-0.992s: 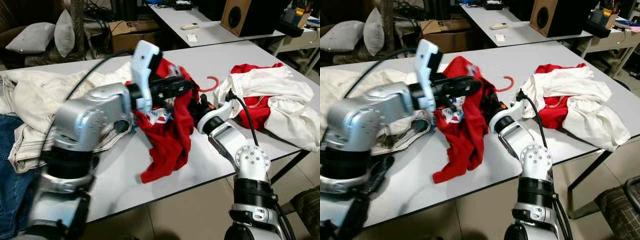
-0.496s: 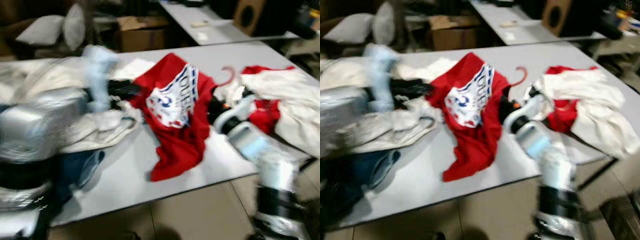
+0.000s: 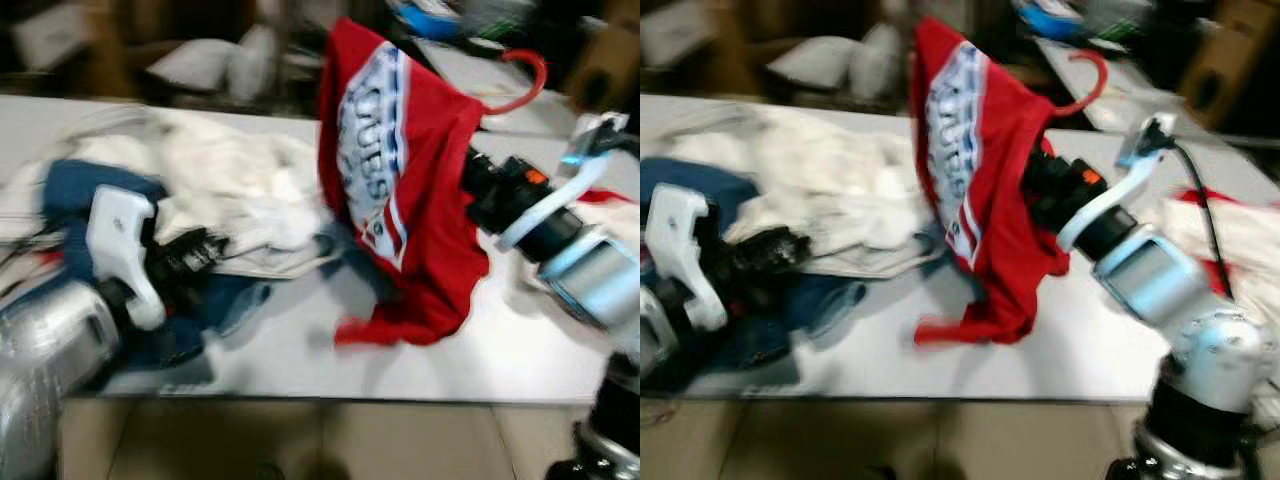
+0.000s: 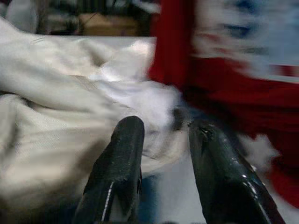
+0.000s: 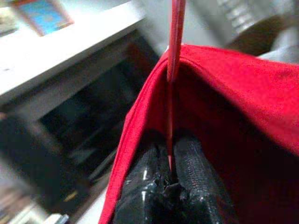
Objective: Hang hanger
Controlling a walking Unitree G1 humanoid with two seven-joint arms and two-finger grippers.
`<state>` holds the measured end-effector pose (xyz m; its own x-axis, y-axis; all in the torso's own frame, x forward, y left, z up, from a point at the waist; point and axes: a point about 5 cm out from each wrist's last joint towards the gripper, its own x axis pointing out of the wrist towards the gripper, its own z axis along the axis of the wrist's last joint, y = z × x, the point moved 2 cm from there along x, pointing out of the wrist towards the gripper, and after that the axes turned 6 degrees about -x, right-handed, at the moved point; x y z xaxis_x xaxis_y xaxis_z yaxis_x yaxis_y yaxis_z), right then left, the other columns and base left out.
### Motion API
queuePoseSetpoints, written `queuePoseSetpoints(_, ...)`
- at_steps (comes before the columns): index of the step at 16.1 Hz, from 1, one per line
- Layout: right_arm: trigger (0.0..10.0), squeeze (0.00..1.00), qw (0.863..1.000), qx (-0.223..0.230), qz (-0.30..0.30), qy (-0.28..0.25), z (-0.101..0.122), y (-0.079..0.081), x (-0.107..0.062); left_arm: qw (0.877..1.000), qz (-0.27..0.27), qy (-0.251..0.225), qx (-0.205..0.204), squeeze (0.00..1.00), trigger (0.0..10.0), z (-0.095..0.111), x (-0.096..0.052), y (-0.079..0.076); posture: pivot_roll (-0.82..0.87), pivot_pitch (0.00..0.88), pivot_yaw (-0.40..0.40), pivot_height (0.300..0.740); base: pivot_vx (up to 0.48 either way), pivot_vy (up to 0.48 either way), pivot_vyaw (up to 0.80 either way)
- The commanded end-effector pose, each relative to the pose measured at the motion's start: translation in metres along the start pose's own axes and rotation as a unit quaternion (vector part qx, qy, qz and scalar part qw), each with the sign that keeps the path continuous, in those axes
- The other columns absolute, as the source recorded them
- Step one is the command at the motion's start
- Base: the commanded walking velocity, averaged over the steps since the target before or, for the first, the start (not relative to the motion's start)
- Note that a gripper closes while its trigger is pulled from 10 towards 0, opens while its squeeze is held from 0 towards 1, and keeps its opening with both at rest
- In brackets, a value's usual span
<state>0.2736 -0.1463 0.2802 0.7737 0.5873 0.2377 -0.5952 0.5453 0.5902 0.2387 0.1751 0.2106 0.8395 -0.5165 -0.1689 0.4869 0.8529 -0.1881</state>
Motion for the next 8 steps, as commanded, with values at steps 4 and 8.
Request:
queuePoseSetpoints(4, 10.0, 0.0, 0.996, 0.007, 0.088, -0.014, 0.019, 0.034, 0.008, 1.0, -0.013, -0.014, 0.012, 0.0, 10.0, 0.004, -0.004, -0.013, 0.06, 0.0, -0.109, 0.74, 0.0, 0.0, 0.8)
queuePoseSetpoints(8, 10.0, 0.0, 0.989, 0.013, 0.146, 0.018, 0.017, 0.056, 0.012, 1.0, 0.006, -0.008, -0.004, 0.0, 10.0, -0.006, -0.017, -0.017, 0.08, 0.0, -0.135, 0.74, 0.0, 0.0, 0.8)
